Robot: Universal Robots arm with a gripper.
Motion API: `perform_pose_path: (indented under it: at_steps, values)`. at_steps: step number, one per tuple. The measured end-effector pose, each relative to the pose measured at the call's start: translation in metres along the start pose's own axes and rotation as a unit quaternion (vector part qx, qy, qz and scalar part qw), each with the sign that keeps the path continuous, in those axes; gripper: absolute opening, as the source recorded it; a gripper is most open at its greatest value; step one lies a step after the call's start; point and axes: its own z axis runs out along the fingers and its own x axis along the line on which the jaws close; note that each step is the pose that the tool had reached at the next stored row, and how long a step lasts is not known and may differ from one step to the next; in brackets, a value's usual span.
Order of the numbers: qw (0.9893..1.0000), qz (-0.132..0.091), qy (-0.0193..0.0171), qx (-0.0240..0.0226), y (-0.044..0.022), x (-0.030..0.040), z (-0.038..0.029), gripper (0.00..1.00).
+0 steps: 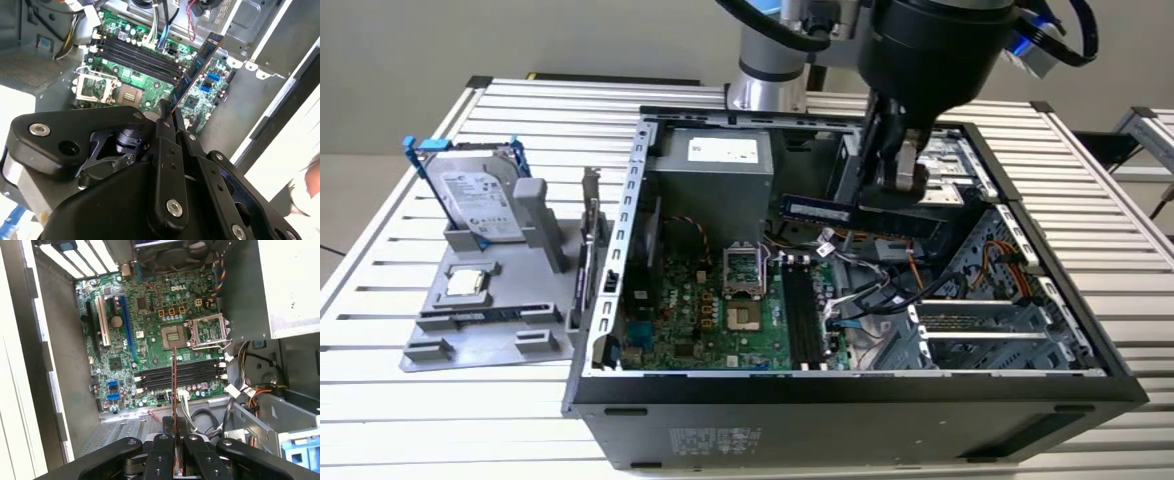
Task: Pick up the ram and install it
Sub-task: 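Pick up the ram and move it above insertion slot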
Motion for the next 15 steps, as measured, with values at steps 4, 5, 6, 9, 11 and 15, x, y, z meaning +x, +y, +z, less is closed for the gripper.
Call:
perform_pose_path:
  at_steps: [4,5,6,9,11,15]
  values:
    - [0.9994,0.036,0.0001,-0.0001,0.0000,0.0000,0.0001,0.00]
    - [0.9990,0.045,0.0001,-0.0001,0.0000,0.0000,0.0002,0.00]
    - [0.9986,0.054,0.0002,-0.0002,0.0000,0.0000,0.0002,0.00]
    - [0.9968,0.080,0.0002,-0.0002,0.0000,0.0000,0.0002,0.00]
    - [0.9951,0.098,0.0003,-0.0003,0.0000,0.0000,0.0003,0.00]
    - [0.9911,0.133,0.0004,-0.0004,0.0000,0.0000,0.0003,0.00]
